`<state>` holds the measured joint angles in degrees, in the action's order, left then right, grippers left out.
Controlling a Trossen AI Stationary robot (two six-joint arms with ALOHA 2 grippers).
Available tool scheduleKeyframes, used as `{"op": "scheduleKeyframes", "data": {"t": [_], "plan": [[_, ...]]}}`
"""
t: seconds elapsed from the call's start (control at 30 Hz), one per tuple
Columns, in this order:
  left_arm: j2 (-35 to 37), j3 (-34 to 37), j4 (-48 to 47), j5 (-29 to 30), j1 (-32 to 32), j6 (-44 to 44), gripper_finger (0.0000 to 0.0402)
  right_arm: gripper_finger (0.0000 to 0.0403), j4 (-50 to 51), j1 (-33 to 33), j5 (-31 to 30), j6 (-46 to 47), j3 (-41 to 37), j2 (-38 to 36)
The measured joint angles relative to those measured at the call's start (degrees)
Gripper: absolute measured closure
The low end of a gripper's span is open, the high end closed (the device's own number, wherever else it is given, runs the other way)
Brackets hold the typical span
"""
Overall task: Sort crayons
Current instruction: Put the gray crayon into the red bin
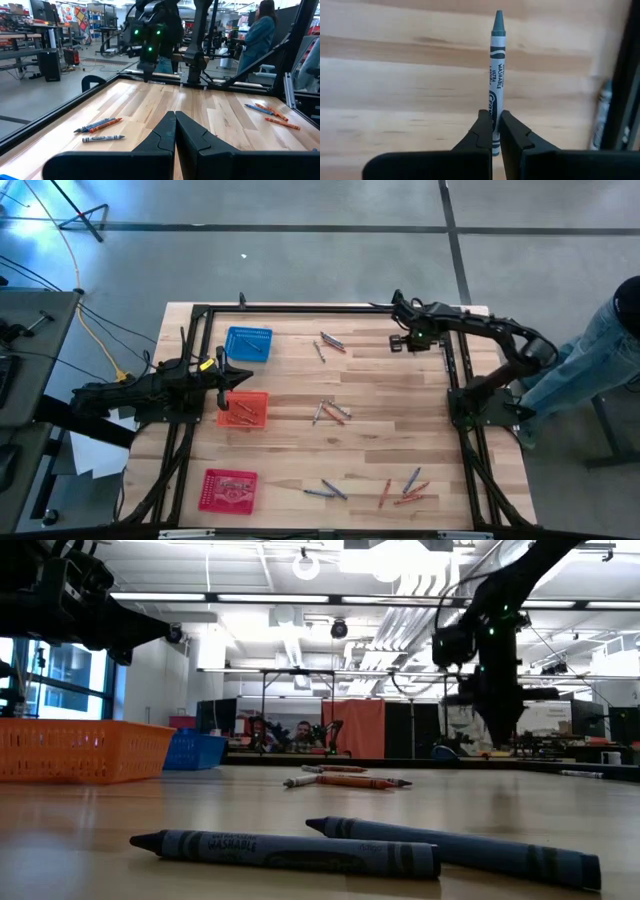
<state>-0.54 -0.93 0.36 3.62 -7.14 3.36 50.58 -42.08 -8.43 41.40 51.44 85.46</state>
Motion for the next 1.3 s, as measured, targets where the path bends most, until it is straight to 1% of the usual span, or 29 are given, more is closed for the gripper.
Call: {"op": "scheduleKeyframes", "data": {"t": [0.17,0.33,0.5,0.77,1.03,1.13,1.3], "plan": [[0.0,0.0,0.0,0.0,0.0,0.0,0.0401,0.0402,-6.2,5.4,-2.1,-3.3,0.0,-3.9],[0.0,0.0,0.0,0.0,0.0,0.0,0.0401,0.0402,-15.3,12.4,-2.1,-9.8,0.1,-5.9],[0.0,0.0,0.0,0.0,0.0,0.0,0.0401,0.0402,-25.4,19.1,-2.1,-15.8,0.2,-6.5],[0.0,0.0,0.0,0.0,0.0,0.0,0.0401,0.0402,-37.3,29.0,-1.8,-24.7,0.2,-6.5],[0.0,0.0,0.0,0.0,0.0,0.0,0.0401,0.0402,-51.7,37.1,0.1,-30.4,0.2,-5.8],[0.0,0.0,0.0,0.0,0.0,0.0,0.0401,0.0402,-57.1,39.1,0.1,-31.4,0.3,-5.4],[0.0,0.0,0.0,0.0,0.0,0.0,0.0401,0.0402,-62.5,41.3,0.1,-34.4,0.3,-3.7]]}}
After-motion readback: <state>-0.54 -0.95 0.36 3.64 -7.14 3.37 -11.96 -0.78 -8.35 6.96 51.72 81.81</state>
